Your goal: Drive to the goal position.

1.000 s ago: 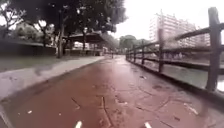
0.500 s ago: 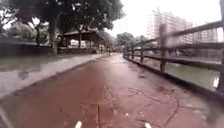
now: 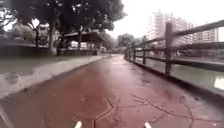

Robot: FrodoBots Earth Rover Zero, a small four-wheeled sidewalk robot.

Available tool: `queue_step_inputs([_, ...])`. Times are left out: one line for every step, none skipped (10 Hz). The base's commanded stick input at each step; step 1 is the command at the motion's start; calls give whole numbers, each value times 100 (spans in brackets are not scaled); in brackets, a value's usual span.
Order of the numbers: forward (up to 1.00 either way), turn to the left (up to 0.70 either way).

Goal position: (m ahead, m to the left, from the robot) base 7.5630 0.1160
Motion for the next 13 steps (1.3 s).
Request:
queue_step_inputs([50,12])
queue_step_inputs([50,0])
queue_step_inputs([50,0])
queue_step_inputs([50,0])
queue_step_inputs([50,0])
queue_step_inputs([50,0])
queue_step_inputs([50,0])
queue_step_inputs([50,0])
queue_step_inputs([50,0])
queue_step_inputs([50,0])
queue_step_inputs([50,0])
queue_step_inputs([50,0])
queue_step_inputs([50,0])
